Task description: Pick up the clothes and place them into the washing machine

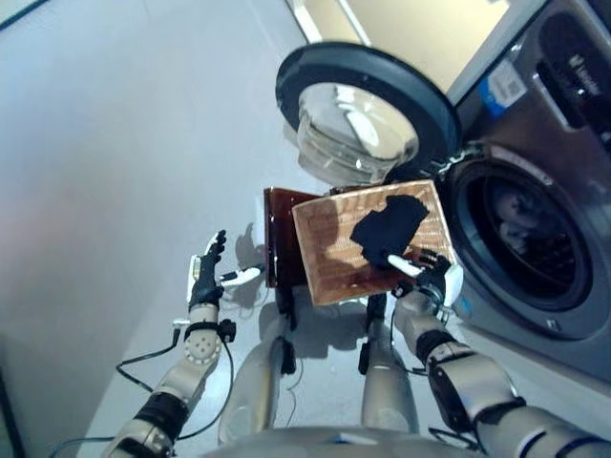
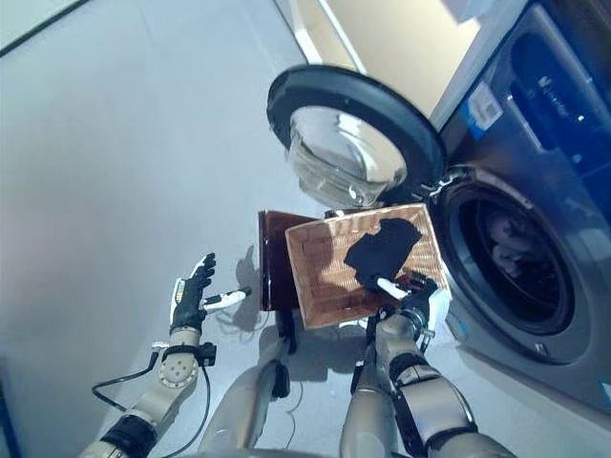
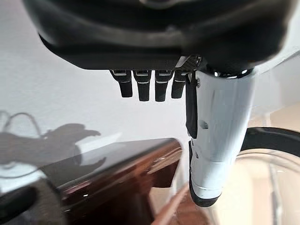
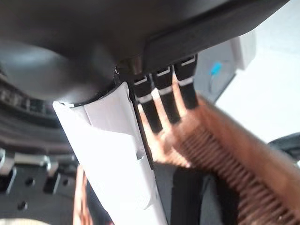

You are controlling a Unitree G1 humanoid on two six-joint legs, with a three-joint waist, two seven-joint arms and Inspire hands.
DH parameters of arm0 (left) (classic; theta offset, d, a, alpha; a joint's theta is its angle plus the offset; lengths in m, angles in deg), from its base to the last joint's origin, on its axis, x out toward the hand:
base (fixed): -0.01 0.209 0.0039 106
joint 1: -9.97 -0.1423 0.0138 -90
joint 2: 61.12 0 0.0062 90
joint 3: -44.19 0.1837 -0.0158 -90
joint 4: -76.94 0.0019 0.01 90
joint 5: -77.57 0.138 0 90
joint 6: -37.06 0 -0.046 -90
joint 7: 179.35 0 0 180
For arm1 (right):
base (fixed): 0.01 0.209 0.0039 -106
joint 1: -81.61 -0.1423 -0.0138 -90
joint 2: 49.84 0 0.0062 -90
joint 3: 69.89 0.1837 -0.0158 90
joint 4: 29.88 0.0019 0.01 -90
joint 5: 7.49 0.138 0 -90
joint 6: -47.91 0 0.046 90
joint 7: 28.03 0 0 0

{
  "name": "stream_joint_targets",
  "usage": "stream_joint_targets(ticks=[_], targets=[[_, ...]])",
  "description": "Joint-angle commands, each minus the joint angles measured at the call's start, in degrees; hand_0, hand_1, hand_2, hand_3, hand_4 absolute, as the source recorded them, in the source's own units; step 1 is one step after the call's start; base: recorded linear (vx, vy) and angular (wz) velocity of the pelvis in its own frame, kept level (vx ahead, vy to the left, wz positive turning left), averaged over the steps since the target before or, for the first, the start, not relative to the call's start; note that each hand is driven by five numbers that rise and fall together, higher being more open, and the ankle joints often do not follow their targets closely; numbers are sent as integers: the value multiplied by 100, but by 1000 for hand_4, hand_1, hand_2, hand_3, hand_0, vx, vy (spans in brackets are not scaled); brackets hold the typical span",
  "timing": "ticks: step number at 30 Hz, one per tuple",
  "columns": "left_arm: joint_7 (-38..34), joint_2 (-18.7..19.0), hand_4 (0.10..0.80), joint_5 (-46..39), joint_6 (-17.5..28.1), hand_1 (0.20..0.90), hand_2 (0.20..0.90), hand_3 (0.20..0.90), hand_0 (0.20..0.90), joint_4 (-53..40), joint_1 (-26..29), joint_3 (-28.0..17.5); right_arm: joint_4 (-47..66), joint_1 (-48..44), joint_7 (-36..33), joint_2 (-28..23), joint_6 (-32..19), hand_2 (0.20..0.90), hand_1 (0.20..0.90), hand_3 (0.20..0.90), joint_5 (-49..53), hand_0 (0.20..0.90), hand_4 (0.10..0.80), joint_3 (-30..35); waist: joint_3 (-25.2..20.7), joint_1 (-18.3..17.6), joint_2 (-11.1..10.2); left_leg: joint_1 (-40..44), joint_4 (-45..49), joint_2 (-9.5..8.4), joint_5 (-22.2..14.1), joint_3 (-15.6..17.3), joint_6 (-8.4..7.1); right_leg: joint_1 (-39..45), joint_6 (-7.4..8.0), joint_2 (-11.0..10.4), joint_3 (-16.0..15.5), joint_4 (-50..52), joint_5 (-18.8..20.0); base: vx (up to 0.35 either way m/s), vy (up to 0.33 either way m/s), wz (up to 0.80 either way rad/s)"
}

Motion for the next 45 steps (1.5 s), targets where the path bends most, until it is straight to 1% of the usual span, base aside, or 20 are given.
stream_joint_targets(ticks=[1,5,8,13,24,29,38,39,40,41,42,43,44,45], targets=[[-153,284,800,74,366,900,900,900,900,-557,49,-235,225,-392,-433,-312,-185,900,900,900,-179,900,800,-106,163,73,-216,-559,771,-69,-527,-171,-377,-153,-93,-41,-105,269,-91,-12,1,11],[-217,388,800,126,398,900,900,900,900,-696,20,-308,141,-686,-510,-425,-190,900,900,900,-174,900,800,-137,214,150,-225,-798,893,-64,-552,-227,-370,-336,-120,-55,-123,404,-161,13,10,14],[-268,417,800,125,406,900,900,900,900,-687,68,-303,56,-856,-538,-461,-175,900,900,900,-187,900,800,-192,223,188,-250,-919,933,-70,-570,-244,-364,-429,-117,-69,-145,440,-174,21,10,11],[-348,439,800,125,427,900,900,900,900,-734,137,-298,-63,-1066,-588,-494,-135,900,900,900,-194,900,800,-235,285,253,-233,-1052,993,-82,-591,-301,-347,-530,-127,-99,-178,530,-217,22,20,8],[-467,473,800,199,427,900,900,900,900,-898,124,-332,-357,-1233,-681,-376,-17,900,900,900,-259,900,800,-311,346,373,-217,-1306,1120,-160,-651,-350,-326,-675,-130,-149,-243,644,-289,26,24,10],[-533,470,800,260,419,900,900,900,900,-938,154,-289,-721,-1332,-800,-380,168,900,900,900,-391,900,800,-338,355,433,-169,-1358,1174,-188,-695,-331,-302,-735,-135,-168,-218,685,-286,8,22,1],[-618,509,800,384,445,900,900,900,900,-1057,49,-269,-943,-1239,-798,-444,353,900,900,900,-593,900,800,-334,348,446,-11,-1301,1164,-194,-734,-253,-266,-820,-140,-188,-90,741,-266,-4,34,-4],[-611,505,800,378,447,900,900,900,900,-1052,37,-267,-947,-1219,-794,-454,364,785,785,785,-600,785,718,-330,353,445,9,-1294,1161,-194,-731,-247,-264,-822,-140,-187,-75,744,-264,-20,28,-11],[-605,510,800,380,438,900,900,900,900,-1077,16,-260,-946,-1214,-790,-468,379,749,749,749,-619,749,692,-330,355,442,30,-1290,1159,-194,-729,-247,-261,-828,-139,-187,-60,740,-257,-16,24,-7],[-603,516,800,382,439,900,900,900,900,-1094,-6,-258,-939,-1212,-793,-483,378,741,741,741,-632,741,686,-329,357,442,51,-1281,1153,-196,-730,-242,-258,-830,-141,-191,-53,738,-255,0,0,0],[-585,513,800,388,440,900,900,900,900,-1106,-41,-246,-937,-1195,-789,-493,384,620,620,620,-639,620,600,-326,358,441,68,-1271,1146,-195,-728,-236,-256,-838,-145,-187,-41,742,-255,0,0,0],[-574,512,800,393,442,900,900,900,900,-1092,-52,-233,-944,-1191,-782,-504,388,590,590,590,-644,590,578,-322,358,441,88,-1261,1134,-196,-722,-233,-252,-838,-145,-184,-28,744,-250,0,0,0],[-558,514,800,380,446,900,900,900,900,-1109,-66,-214,-954,-1184,-783,-527,393,540,540,540,-646,540,543,-323,357,442,107,-1253,1129,-197,-715,-226,-252,-834,-145,-185,-13,738,-246,-5,7,-3],[-549,516,800,376,446,900,900,900,900,-1125,-73,-208,-957,-1186,-779,-542,395,461,461,461,-647,461,486,-317,356,451,119,-1242,1118,-197,-709,-227,-253,-819,-143,-183,-6,727,-247,-3,1,-5]])
